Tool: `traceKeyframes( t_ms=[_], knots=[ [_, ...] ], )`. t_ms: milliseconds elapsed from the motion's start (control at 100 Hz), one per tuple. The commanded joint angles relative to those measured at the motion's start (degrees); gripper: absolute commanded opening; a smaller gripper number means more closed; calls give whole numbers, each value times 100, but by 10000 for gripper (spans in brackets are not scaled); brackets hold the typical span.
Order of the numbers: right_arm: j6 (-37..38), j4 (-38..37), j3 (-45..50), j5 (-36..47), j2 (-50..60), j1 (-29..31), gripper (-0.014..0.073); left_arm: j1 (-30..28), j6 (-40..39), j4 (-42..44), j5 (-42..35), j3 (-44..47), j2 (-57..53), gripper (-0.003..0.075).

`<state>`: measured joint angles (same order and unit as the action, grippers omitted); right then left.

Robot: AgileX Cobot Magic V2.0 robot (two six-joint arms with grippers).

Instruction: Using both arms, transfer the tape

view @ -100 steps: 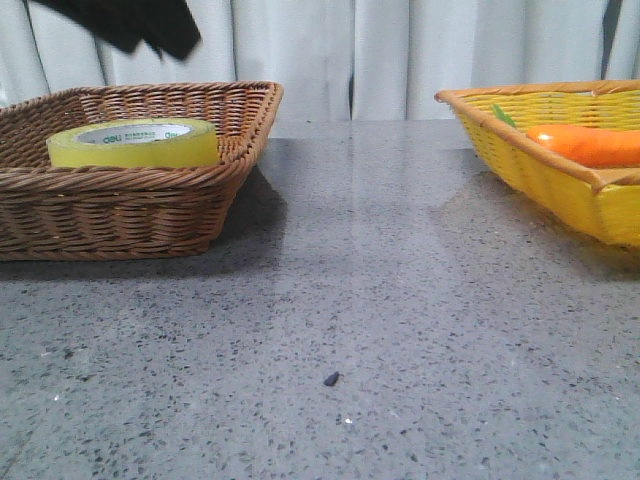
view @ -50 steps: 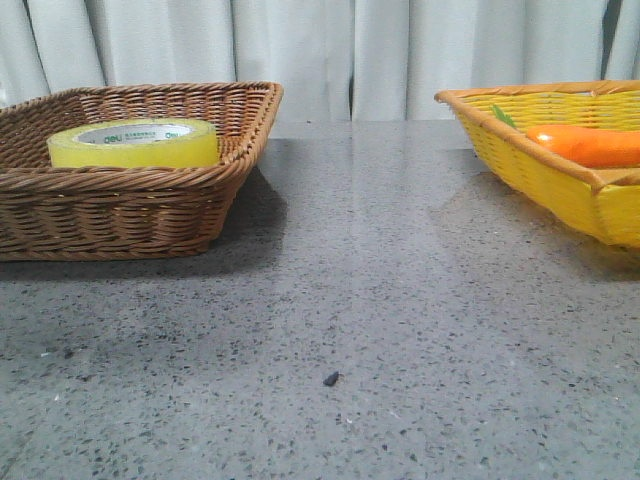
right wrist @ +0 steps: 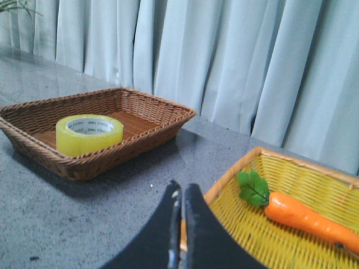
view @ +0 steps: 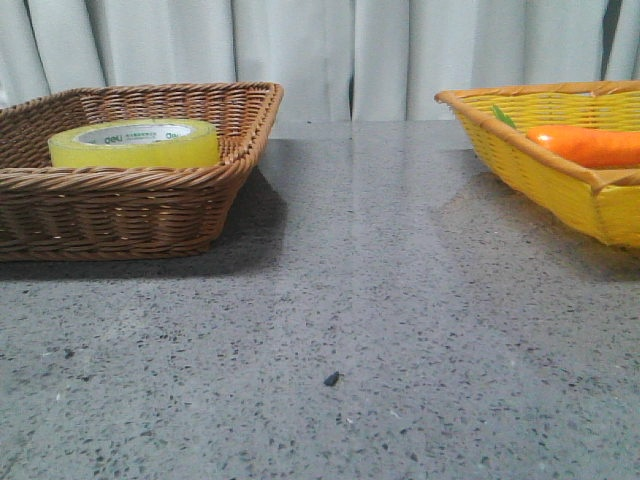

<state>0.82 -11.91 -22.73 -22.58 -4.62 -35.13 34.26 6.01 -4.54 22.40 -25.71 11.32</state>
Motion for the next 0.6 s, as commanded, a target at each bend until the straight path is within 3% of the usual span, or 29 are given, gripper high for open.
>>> traceKeyframes(
  t_ms=[0,590],
  knots=[
    [10,-126,-83,446,-54,12,-73,13,-45,119,-477,79,-266,-21],
    [10,-126,-80,375,-54,12,-73,13,-45,412,-477,249,-516,-21]
  ],
)
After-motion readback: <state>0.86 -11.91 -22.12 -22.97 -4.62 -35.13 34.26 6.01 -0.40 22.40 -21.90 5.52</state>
